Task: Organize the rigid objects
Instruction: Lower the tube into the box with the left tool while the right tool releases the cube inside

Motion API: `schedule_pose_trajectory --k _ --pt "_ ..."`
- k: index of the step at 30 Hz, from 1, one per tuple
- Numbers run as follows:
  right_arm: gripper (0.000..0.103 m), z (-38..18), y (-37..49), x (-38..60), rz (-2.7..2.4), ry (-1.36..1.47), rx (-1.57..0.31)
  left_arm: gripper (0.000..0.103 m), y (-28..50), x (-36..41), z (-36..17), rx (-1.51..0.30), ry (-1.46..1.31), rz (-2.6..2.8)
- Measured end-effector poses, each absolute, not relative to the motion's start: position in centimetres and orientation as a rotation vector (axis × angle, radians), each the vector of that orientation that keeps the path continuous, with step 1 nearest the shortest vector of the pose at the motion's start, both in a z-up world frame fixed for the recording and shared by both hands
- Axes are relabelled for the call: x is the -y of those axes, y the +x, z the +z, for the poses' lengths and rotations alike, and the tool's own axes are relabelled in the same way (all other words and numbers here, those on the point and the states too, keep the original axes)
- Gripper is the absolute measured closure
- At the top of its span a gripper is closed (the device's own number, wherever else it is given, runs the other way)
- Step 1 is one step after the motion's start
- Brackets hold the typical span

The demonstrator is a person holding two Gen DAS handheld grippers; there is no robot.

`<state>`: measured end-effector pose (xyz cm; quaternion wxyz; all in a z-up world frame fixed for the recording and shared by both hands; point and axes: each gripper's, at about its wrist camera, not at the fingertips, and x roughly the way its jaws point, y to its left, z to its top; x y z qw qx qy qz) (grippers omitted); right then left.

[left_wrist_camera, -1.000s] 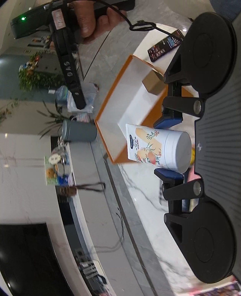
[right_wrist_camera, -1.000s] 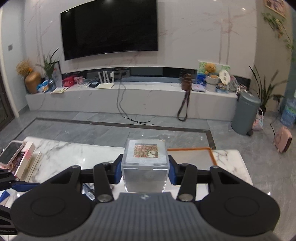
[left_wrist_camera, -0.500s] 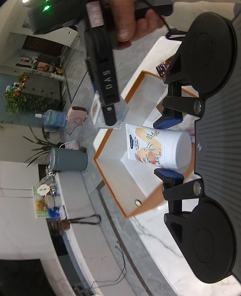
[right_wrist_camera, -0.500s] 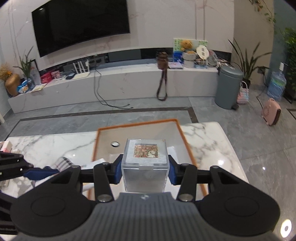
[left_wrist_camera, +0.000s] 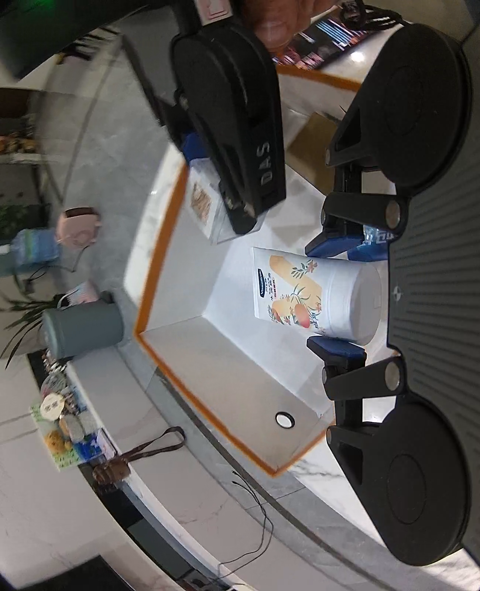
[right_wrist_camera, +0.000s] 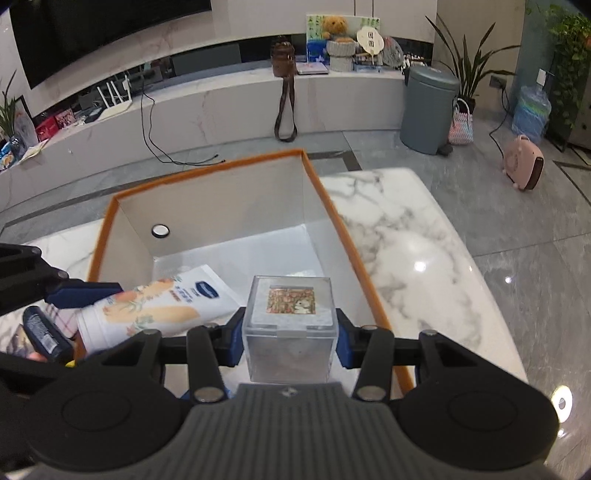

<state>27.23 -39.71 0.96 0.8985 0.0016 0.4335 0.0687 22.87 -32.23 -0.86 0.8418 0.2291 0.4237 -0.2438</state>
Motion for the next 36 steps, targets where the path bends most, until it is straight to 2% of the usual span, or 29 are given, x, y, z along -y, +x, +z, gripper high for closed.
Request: schedule_pose_trajectory --k 7,26,29,36 --pt "0.055 -0.8 28.5 38.9 0.144 0.015 -0.930 0.050 23.8 33.7 -2.9 -0.939 0.579 -0.508" --pt "0.055 -4.1 30.1 37.6 0.100 -0.052 -1.075 0.050 24.4 33.7 -6.3 -0.995 0.602 -0.479" --pt "0.055 -5.4 30.3 37.3 0.113 -0.078 -1.134 0.050 24.5 33.7 -6.3 -1.019 0.605 -0.492" --pt "0.055 -5.5 30.4 37.3 0.106 -0.073 -1.129 0.050 25.4 33.9 -6.7 -1.115 0.643 -0.513"
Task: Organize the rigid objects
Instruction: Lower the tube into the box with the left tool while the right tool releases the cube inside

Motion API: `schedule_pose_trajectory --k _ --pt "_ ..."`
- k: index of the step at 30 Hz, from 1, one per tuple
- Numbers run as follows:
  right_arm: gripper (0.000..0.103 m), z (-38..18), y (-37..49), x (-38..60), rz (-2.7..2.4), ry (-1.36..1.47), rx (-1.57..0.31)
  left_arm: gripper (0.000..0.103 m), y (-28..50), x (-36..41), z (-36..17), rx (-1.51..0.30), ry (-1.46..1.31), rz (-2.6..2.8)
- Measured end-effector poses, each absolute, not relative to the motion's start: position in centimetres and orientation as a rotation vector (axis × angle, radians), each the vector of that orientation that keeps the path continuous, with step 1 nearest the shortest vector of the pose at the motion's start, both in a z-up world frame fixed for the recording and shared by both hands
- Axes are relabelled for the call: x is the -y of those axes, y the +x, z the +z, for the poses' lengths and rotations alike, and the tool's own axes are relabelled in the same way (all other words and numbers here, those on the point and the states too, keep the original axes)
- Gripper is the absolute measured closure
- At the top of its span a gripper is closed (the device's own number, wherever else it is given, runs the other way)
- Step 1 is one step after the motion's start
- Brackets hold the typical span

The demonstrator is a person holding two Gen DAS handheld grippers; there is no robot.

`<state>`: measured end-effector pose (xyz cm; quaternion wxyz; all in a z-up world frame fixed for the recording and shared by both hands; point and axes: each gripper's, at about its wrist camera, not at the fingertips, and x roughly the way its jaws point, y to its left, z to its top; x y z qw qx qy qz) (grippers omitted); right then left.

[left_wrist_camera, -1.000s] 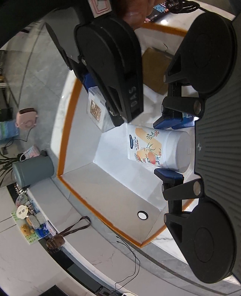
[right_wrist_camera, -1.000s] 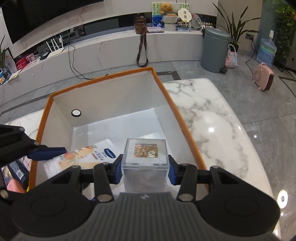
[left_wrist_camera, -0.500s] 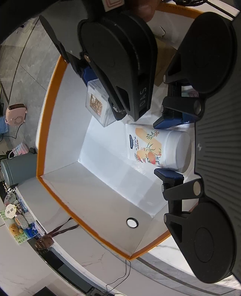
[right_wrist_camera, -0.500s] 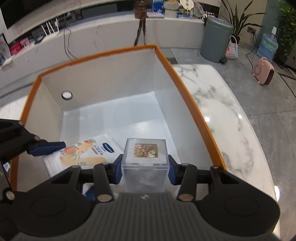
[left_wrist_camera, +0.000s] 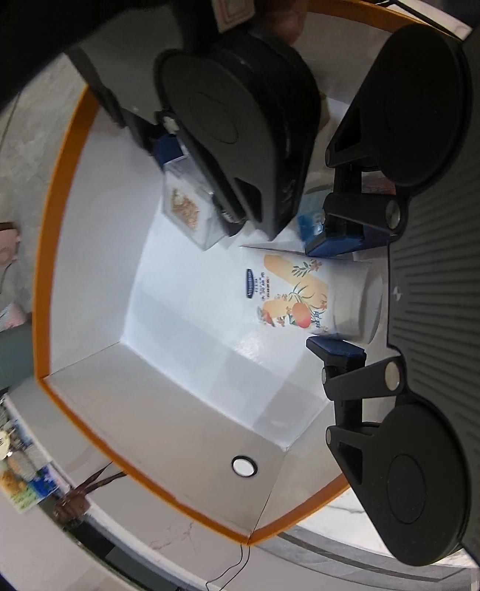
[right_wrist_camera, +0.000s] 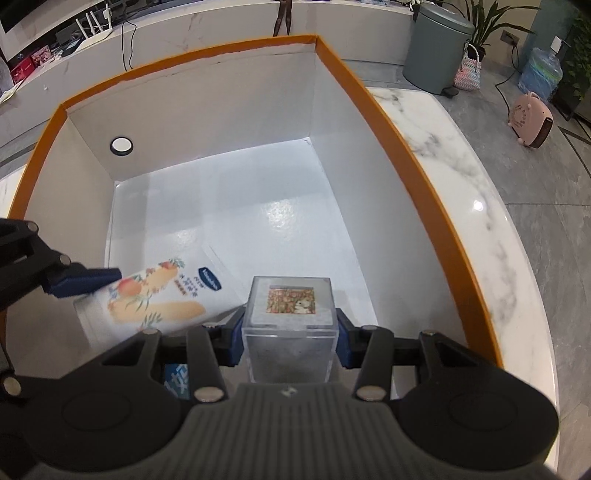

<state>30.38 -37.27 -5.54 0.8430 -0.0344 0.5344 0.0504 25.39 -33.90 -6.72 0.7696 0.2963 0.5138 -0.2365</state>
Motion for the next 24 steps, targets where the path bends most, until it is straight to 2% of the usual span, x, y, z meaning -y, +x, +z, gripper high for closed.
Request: schedule_pose_trajectory --k 7,9,10,12,24 --pt "0.054 -5.7 30.6 37.4 0.109 -0.054 -1.138 0.048 25.3 33.8 -6.9 -1.133 0.645 -0.504" --pt "0.053 -5.7 30.6 37.4 0.107 -0.058 -1.138 0.042 25.3 33.8 -6.8 -1.140 0.626 -0.513" --pt "0.046 -5.7 30.6 37.3 0.104 -0.061 -1.136 0.037 25.3 33.8 -6.7 -1.141 0.619 -0.518" --pt "0.045 -5.6 30.5 37.4 0.110 -0.054 -1.133 0.032 25.2 33.7 -6.6 -1.131 0.620 -0.517" --pt "0.037 -2.7 29.3 37.7 0.141 -0.005 -1.070 0.028 24.9 33.6 -5.1 -1.061 0.609 -0.487"
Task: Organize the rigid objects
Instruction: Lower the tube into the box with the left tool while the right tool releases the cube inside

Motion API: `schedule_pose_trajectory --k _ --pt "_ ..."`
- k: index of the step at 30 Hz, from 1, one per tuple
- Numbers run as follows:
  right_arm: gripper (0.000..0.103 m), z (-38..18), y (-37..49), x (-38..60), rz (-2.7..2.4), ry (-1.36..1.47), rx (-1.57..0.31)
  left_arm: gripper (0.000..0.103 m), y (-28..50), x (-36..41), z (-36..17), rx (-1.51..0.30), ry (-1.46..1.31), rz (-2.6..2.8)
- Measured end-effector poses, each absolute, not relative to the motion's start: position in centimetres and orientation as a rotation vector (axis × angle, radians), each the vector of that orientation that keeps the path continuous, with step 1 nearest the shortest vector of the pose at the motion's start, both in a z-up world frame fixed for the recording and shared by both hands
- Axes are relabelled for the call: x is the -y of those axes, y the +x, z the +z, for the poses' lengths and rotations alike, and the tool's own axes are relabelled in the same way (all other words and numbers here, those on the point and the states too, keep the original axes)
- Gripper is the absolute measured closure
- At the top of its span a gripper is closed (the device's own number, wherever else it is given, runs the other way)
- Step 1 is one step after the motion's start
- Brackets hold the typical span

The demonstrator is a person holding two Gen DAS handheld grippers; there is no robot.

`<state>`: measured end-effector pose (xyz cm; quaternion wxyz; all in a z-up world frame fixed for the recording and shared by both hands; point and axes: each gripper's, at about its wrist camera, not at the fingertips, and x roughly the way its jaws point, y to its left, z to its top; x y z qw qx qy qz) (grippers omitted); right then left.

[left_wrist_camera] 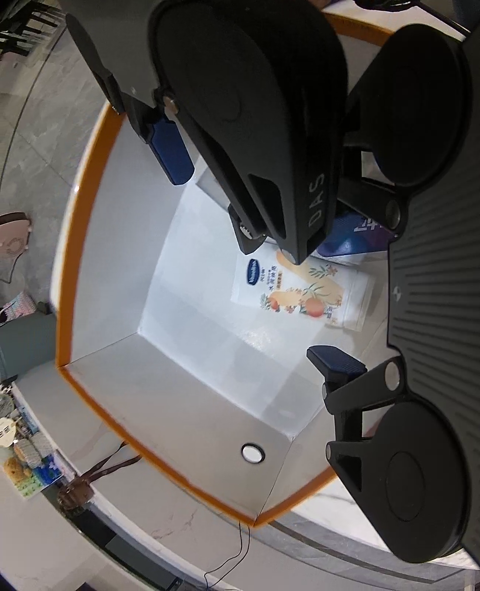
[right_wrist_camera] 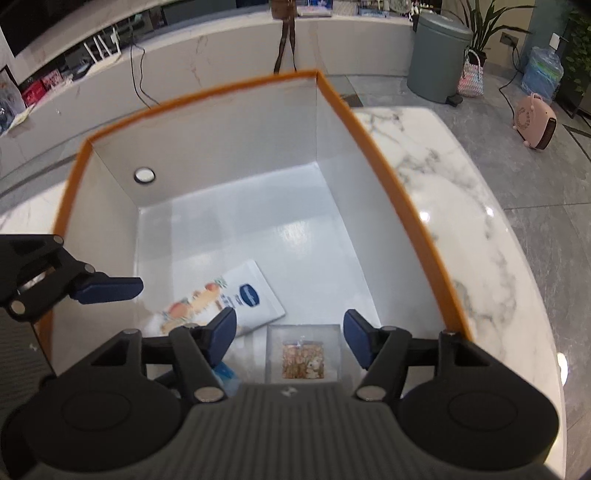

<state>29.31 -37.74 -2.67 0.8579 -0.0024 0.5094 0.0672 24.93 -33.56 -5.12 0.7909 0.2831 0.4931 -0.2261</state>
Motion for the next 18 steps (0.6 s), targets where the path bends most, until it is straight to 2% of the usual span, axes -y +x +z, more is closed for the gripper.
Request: schedule_pose_trajectory --k 2,4,18 --pt "0.030 -2.1 29.1 37.6 0.134 -0.012 -1.056 0.028 24.8 33.3 -4.6 -1.051 0.603 -0.485" --pt "0.028 -1.5 28.8 37.5 0.124 -0.024 -1.038 0.028 24.6 33.0 -4.0 -1.038 0.599 -0.481" --pt "0.027 2.6 26.4 36.4 0.125 -0.066 -0.944 0.027 22.6 28.6 1.5 -0.964 0.435 -0.468"
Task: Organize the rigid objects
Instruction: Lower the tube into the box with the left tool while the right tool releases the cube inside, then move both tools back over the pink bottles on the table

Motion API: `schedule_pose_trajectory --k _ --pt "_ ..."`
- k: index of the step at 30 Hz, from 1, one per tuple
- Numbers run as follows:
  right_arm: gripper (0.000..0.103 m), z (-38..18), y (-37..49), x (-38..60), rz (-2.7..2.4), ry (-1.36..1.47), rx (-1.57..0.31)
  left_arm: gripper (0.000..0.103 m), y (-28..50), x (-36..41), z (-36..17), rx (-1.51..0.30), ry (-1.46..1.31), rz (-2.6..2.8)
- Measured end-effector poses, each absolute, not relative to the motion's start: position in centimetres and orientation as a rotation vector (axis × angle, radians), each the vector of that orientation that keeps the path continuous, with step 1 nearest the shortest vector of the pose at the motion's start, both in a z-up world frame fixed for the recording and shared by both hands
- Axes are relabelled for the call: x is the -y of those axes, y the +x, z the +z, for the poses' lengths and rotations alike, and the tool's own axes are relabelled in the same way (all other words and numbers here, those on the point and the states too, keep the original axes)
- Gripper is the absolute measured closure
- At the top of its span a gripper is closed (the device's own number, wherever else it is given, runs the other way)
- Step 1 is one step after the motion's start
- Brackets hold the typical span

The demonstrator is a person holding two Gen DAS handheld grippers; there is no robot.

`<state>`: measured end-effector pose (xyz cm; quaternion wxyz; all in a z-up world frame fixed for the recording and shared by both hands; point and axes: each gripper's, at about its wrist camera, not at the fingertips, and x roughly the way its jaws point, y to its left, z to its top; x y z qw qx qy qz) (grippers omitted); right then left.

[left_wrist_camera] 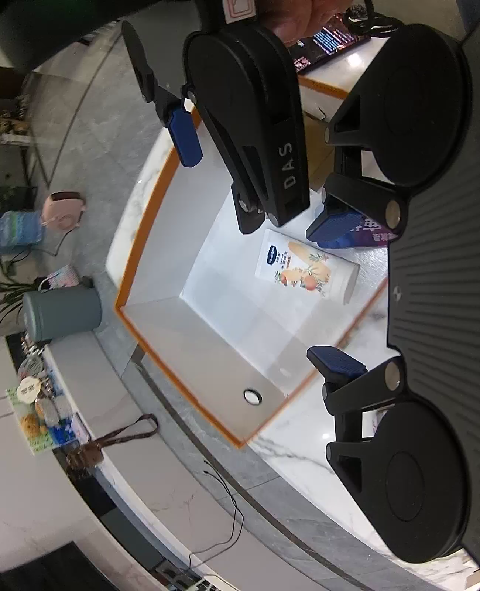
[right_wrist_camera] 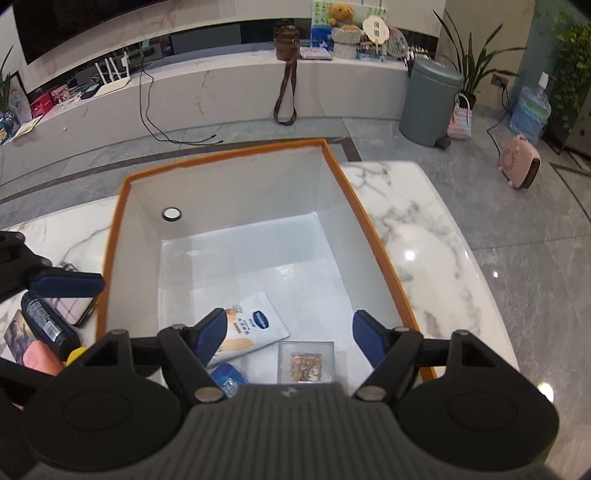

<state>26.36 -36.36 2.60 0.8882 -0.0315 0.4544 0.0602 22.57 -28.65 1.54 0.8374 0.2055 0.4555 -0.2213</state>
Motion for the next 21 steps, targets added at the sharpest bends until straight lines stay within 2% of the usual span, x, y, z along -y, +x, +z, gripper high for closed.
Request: schedule_pose_trajectory --k 6,10,21 --pt "0.027 4.6 24.8 34.9 0.137 -0.095 -0.886 0.027 20.8 26.1 3.6 -0.896 0.340 -0.454" --pt "0.027 5.7 23.9 33.7 0.164 -0.107 -0.849 0.022 19.2 24.3 4.5 -0.832 0.281 -0.439" --pt "0.027 6.3 21.3 30.4 0.203 -0.197 -0.785 0.021 15.4 17.1 3.7 -0.749 0.171 -0.341"
